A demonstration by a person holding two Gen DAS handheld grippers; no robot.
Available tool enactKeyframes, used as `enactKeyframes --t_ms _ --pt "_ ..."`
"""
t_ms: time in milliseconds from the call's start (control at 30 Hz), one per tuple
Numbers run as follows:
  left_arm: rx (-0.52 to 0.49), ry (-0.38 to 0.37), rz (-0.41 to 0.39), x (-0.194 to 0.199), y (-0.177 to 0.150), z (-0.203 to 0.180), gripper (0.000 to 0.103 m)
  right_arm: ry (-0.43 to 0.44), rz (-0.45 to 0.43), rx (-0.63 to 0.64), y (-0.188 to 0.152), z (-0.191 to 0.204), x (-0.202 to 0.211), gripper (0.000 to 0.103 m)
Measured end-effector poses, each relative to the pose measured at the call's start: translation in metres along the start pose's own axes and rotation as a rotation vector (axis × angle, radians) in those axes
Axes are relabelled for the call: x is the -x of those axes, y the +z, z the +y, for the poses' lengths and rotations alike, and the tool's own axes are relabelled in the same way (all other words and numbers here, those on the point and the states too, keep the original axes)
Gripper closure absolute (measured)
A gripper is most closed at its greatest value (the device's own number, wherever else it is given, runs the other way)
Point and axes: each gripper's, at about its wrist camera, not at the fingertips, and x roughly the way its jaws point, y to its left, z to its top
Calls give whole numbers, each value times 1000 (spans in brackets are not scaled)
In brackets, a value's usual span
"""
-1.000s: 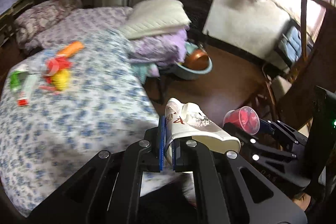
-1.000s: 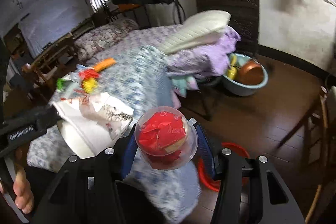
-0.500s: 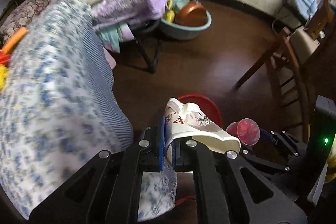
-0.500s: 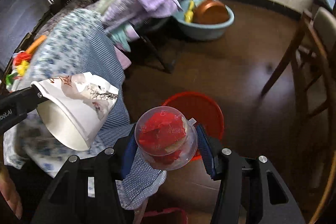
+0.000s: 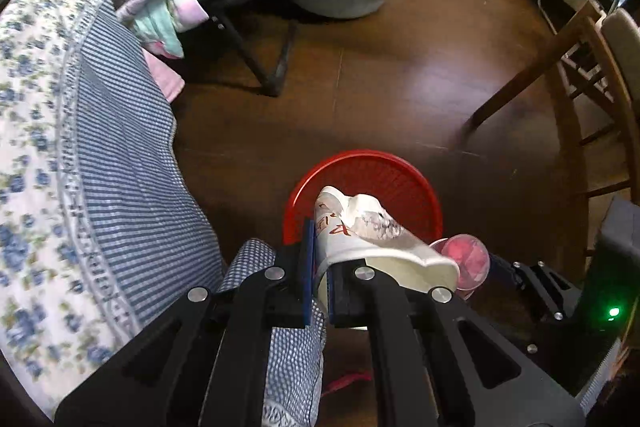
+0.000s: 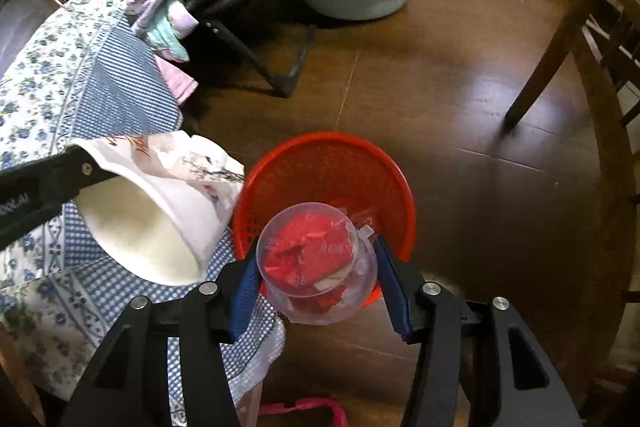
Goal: Collect trash
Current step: 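Open the left tool and the right tool to drop both cups in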
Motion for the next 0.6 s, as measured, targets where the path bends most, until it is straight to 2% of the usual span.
enactKeyframes --t_ms 433,600 --pt "61 5 114 -60 11 12 97 -46 115 -36 2 -16 -72 49" --pt "72 -5 88 -51 12 16 93 -55 137 -38 1 -16 -75 49"
